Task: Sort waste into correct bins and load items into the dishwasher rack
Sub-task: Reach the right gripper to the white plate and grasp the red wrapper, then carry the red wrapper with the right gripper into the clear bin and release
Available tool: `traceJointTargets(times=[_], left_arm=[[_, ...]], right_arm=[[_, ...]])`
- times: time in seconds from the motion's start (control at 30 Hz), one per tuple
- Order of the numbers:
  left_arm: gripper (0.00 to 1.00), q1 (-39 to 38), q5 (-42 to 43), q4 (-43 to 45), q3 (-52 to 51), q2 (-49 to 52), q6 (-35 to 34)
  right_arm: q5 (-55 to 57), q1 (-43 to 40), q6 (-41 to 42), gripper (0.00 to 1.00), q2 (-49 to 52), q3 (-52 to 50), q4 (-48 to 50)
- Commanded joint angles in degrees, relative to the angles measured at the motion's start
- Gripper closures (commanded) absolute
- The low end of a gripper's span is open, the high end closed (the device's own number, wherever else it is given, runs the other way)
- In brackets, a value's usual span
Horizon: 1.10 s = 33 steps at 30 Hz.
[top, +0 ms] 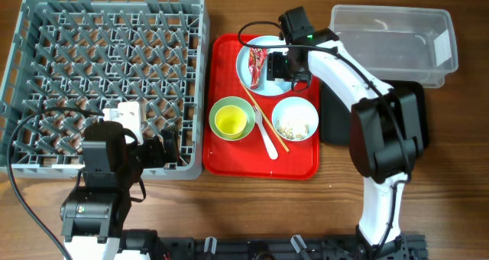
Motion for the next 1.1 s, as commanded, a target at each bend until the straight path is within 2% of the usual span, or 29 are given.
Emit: traceJointTargets(times=[0.0, 0.13, 0.17, 0.2, 0.23, 0.37, 0.6, 0.73, 0.77, 0.8, 0.83, 0.87, 0.93, 1.07], left_arm=[[0.0, 0.2, 0.9, 0.2, 1.2, 0.1, -0.5], [0.0, 0.2, 0.9, 0.2, 1.2, 0.3, -0.5], [0.0, 0.2, 0.9, 0.2, 1.2, 0.3, -0.5], [0.0, 0.2, 0.9, 0.2, 1.2, 0.3, -0.5], [0.0, 0.2, 0.9, 0.1, 1.2, 0.3, -0.5], [0.0, 0.2, 0.9, 0.0, 1.2, 0.3, -0.5], [0.0, 0.2, 0.9, 0.0, 1.2, 0.3, -0.5], [0.0, 0.2, 0.9, 0.0, 1.2, 0.4, -0.5], [0.0, 0.2, 0.9, 0.0, 1.2, 0.5, -0.5], [0.0, 0.2, 0.9, 0.0, 1.2, 0.5, -0.5], [0.0, 0.2, 0.9, 0.0, 1.2, 0.6, -0.5], [0.0, 0.2, 0.9, 0.0, 1.2, 0.6, -0.5], [0.0, 0.2, 0.9, 0.0, 1.2, 0.7, -0.5], [0.0, 0.2, 0.9, 0.0, 1.2, 0.7, -0.5]], right_arm=[[-1.0, 0.4, 1.7, 0.37, 2.5, 0.5, 1.6], [-1.0, 0.4, 1.7, 0.71, 2.7, 0.4, 1.6], [-1.0, 0.4, 2.2, 0.82, 2.7, 0.4, 1.6], [-1.0, 0.4, 3.1, 0.86, 2.7, 0.4, 1.4], [-1.1, 0.4, 3.4, 0.94, 2.6, 0.4, 1.2], [-1.5, -0.2, 2.9, 0.96, -0.4, 0.5, -0.4], [-0.2, -6.9, 1.4, 0.95, -14.1, 0.5, -0.7], [5.0, -13.0, 1.7, 0.89, -18.4, 0.5, -2.5], [5.1, -15.1, 1.7, 0.54, -18.3, 0.4, -3.0], [4.7, -16.0, 1.7, 0.37, -18.1, 0.4, -2.8], [4.5, -16.7, 1.6, 0.16, -18.1, 0.4, -1.6], [4.5, -17.1, 1.4, 0.08, -18.2, 0.4, -0.1], [2.2, -17.4, 1.4, 0.02, -18.9, 0.5, 3.4], [-14.9, -15.6, 1.4, 0.02, -20.2, 0.5, 7.0]])
